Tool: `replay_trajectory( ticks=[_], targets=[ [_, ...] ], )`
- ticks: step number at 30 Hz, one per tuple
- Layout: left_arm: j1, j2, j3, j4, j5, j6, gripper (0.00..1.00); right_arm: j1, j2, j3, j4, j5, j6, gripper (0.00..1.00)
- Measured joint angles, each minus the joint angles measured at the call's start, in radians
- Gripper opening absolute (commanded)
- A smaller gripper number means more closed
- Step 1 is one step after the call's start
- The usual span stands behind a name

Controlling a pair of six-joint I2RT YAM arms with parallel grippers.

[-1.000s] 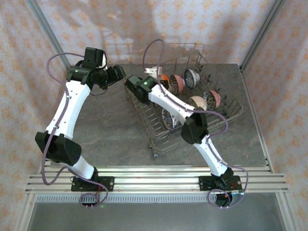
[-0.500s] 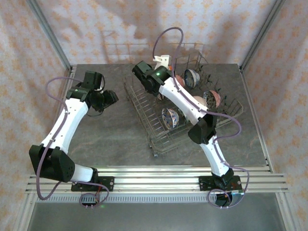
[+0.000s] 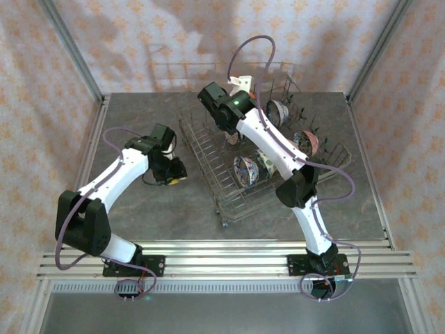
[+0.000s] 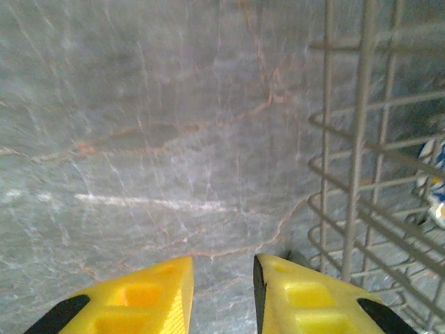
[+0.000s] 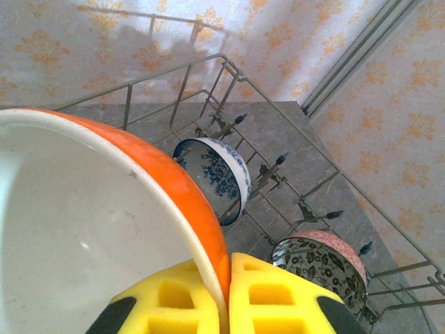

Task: Load the bowls into the dish rack

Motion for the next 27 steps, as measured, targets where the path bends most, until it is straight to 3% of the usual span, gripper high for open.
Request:
replay_trajectory(
  ticks=[11, 21, 27],
  targets=[
    [-0.169, 0.079, -0.002, 0.042, 0.062, -0.021, 0.3, -0.069, -0.006, 0.001, -0.052, -0.038, -0.016, 0.07],
    [-0.243, 0.101, -0.007, 0.103, 0.063, -0.163, 0.3, -0.101, -0.043, -0.059, -0.061, -0.061, -0.035, 0.07],
    [-0.321, 0.177, 0.074, 0.134, 0.063, -0.247, 0.31, -0.124, -0.053, -0.083, -0.055, -0.079, -0.061, 0.07]
  ],
)
